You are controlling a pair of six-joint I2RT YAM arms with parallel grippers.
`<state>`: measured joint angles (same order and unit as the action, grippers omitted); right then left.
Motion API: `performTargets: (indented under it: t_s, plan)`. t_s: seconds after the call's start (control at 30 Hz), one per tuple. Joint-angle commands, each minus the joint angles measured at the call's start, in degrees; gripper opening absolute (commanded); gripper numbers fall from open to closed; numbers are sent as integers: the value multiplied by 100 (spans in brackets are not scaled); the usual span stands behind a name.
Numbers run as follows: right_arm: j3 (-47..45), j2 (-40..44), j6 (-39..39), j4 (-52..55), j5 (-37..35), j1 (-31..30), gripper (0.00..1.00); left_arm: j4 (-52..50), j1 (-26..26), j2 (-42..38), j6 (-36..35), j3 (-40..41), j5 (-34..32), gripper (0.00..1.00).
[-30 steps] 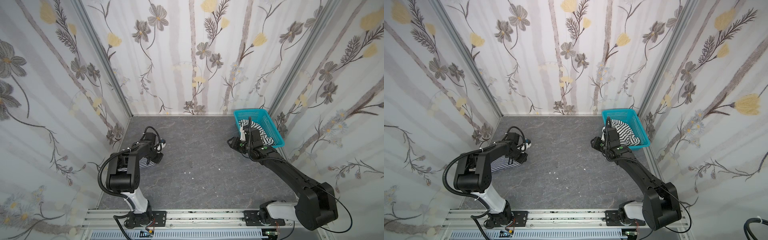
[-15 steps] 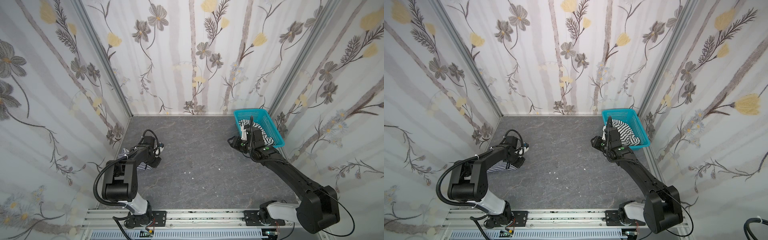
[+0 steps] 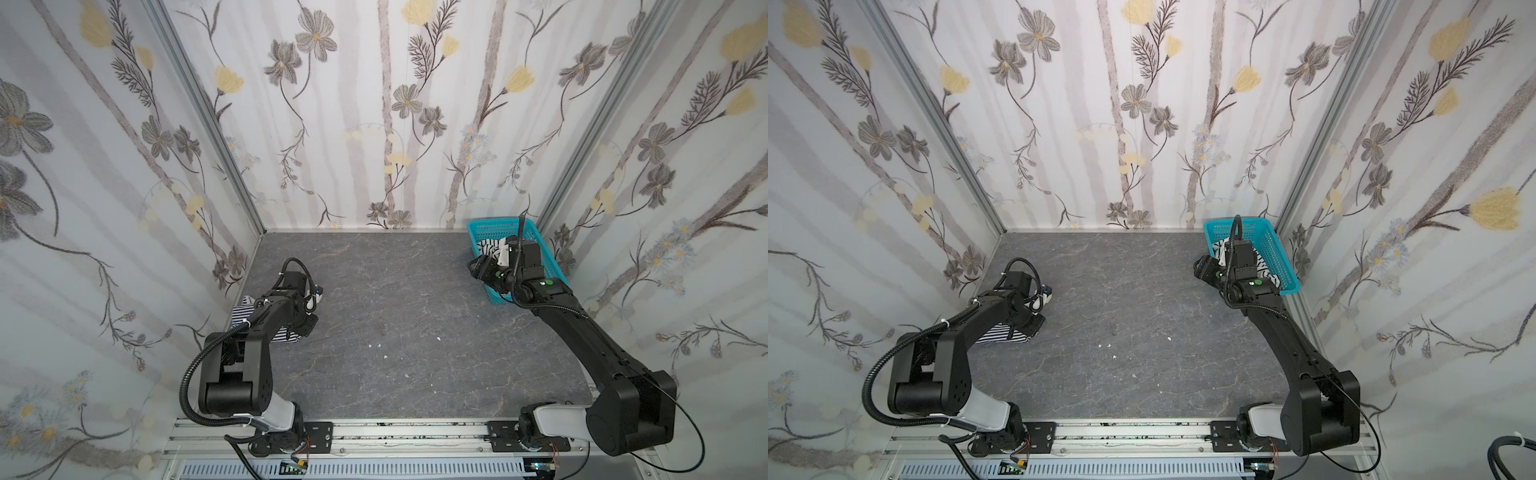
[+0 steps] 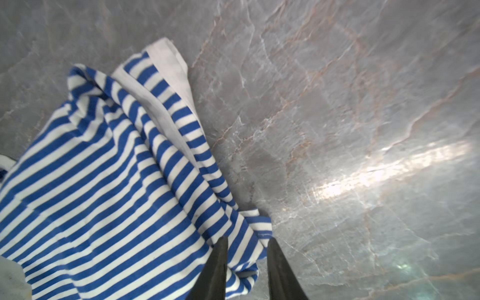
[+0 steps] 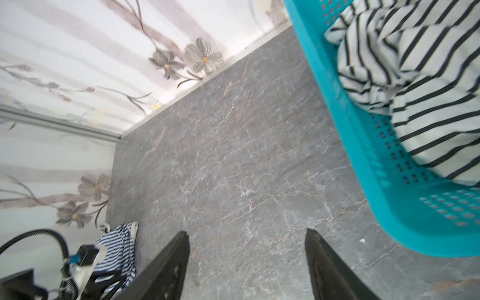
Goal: Fold and stack tank tops
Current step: Move the tank top to the middle-left of the table, then pick up the tank top from the basket.
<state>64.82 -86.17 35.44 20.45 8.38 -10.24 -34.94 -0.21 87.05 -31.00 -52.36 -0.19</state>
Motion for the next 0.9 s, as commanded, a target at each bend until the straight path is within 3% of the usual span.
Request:
performTargets:
  t_s: [0.0, 0.3, 0.57, 0.87]
  plan:
    - [416, -269, -375, 393, -596, 260, 78, -431, -71, -106, 220, -255, 697, 29]
    - [1930, -1774, -881, 1045, -1413, 1074, 80, -342, -804, 189, 908, -878, 2299, 35]
    - [3465, -3479, -1051, 1647, -1144, 1774, 81, 110, -2026, 919, 1438, -1411, 2193, 35]
    - [4267, -4594, -1365, 2228, -1750, 2174, 81, 342, -2502, 1167, 1403, -1314, 1994, 36]
